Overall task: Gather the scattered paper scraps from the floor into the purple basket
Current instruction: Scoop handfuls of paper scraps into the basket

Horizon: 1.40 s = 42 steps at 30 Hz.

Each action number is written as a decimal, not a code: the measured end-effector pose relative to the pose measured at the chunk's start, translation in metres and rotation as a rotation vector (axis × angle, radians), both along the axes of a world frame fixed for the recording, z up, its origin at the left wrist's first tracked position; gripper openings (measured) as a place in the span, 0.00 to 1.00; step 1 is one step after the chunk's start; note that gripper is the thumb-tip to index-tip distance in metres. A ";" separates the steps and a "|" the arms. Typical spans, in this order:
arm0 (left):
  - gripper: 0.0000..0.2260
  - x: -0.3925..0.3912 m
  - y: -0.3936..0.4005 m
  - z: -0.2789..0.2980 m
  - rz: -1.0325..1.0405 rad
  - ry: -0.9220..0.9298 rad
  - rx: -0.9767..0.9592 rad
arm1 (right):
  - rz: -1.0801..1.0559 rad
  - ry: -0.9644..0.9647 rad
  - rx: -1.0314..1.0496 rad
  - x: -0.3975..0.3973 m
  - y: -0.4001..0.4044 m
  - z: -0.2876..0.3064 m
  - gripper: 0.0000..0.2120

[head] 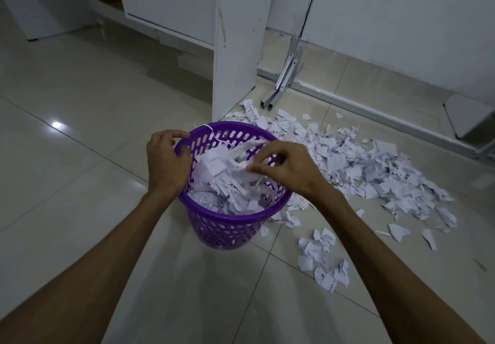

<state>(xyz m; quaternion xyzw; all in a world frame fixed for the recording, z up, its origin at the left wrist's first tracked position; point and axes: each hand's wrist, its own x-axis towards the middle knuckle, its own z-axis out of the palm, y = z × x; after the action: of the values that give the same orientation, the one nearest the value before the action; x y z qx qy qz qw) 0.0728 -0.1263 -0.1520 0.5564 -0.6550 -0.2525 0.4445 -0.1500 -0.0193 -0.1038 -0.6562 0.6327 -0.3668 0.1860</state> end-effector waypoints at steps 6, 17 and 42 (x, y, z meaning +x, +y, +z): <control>0.13 0.002 0.000 -0.004 0.065 0.109 0.131 | -0.657 0.023 -0.140 -0.033 0.011 -0.021 0.13; 0.16 0.002 -0.004 -0.005 -0.016 0.127 0.234 | -0.359 0.246 0.181 -0.030 -0.006 -0.035 0.24; 0.11 -0.040 0.007 0.052 -0.159 0.607 0.474 | -0.540 -0.505 0.045 -0.042 0.037 -0.014 0.20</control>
<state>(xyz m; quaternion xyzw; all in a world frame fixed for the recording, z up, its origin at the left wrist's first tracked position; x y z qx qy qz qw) 0.0328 -0.1196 -0.0996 0.4913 -0.4585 -0.5833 0.4562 -0.1922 0.0180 -0.1179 -0.3501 0.7250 -0.5391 0.2473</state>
